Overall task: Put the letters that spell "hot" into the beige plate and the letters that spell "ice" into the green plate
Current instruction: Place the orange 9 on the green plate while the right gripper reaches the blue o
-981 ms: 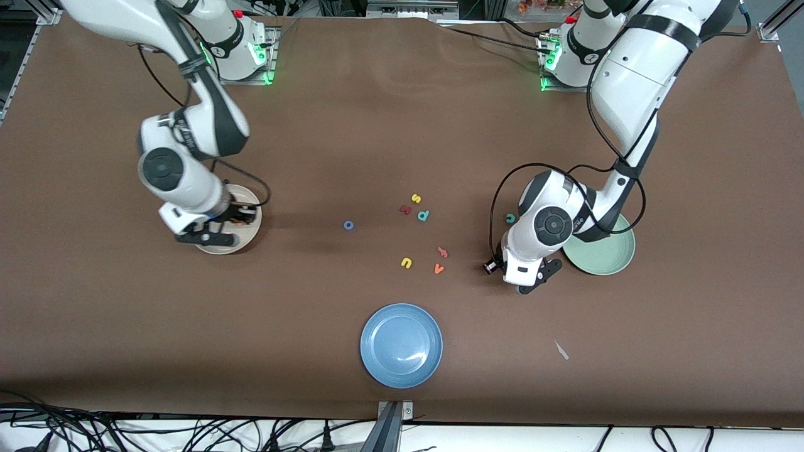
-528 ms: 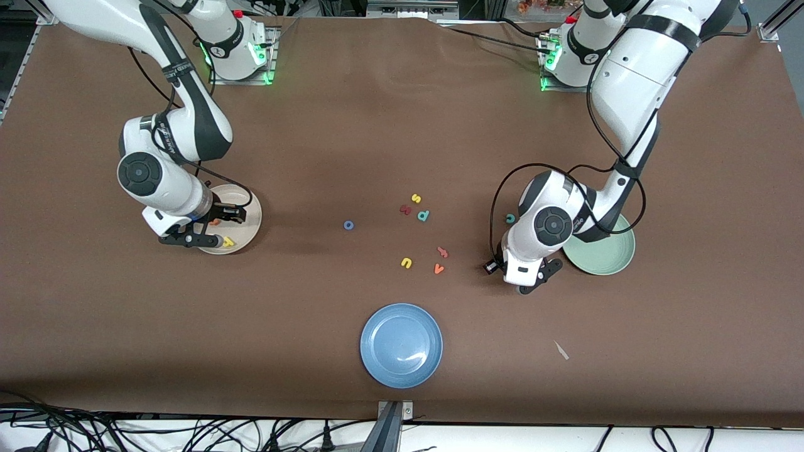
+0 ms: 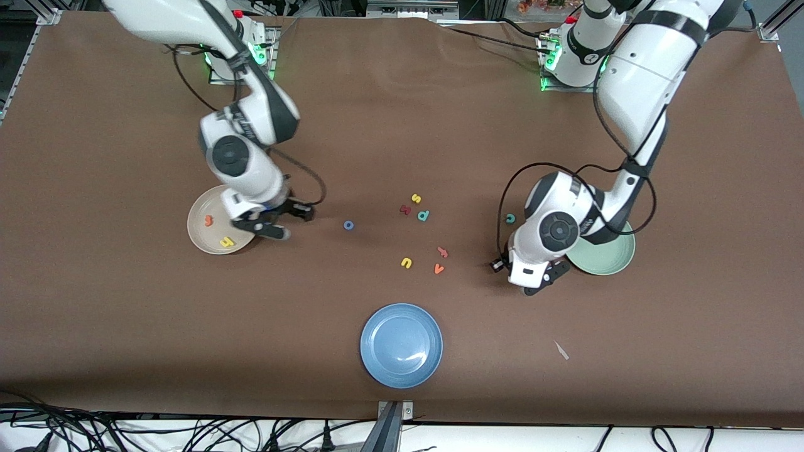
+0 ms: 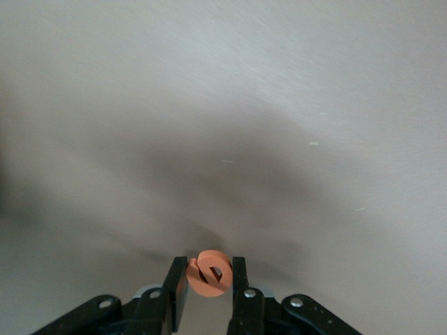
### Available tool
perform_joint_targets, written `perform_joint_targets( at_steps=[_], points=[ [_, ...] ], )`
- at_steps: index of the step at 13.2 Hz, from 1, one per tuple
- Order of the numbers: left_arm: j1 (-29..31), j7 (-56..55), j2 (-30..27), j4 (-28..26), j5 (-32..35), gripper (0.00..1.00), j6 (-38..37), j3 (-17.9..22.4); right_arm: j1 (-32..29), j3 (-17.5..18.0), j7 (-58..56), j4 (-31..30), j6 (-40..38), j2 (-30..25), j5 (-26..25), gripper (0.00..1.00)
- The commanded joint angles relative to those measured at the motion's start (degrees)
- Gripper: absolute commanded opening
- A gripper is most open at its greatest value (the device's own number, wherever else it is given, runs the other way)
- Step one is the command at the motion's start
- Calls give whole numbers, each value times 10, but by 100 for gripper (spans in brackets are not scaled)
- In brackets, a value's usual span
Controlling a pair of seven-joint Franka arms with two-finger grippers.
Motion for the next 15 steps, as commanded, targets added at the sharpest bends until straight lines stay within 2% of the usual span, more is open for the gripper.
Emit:
perform_joint_targets(
  at_steps=[1, 3, 5, 7, 9, 10, 11, 12, 13, 14, 15],
  points=[
    [79, 150, -88, -14, -20, 0, -141, -25, 38, -17, 68, 74, -3, 55, 0, 72],
    [114, 258, -102, -20, -17, 0, -203, -24, 51, -21, 91, 96, -3, 71, -2, 72],
    [151, 339, -99, -39, -6, 0, -207, -23, 64, -26, 95, 118, -3, 92, -14, 70],
    [175, 379, -89, -59, 17, 0, -181, -24, 78, -29, 131, 135, -3, 114, -44, 70],
    [183, 391, -78, -89, 20, 4, -129, -23, 83, -29, 166, 141, -3, 128, -83, 70],
    [190, 394, -74, -99, 20, 9, -110, -23, 87, -30, 174, 141, -1, 132, -89, 70],
    [197, 395, -73, -100, 20, 26, -108, -23, 91, -30, 179, 141, 9, 136, -89, 70],
    [198, 395, -73, -100, 19, 60, -108, -24, 94, -30, 183, 141, 21, 137, -89, 70],
    [197, 394, -74, -99, 19, 81, -109, -24, 94, -30, 184, 141, 24, 141, -89, 70],
    [197, 394, -77, -96, 19, 96, -109, -25, 95, -30, 185, 141, 25, 143, -89, 70],
    [196, 394, -80, -91, 18, 99, -114, -27, 96, -30, 190, 141, 25, 143, -89, 70]
  ],
)
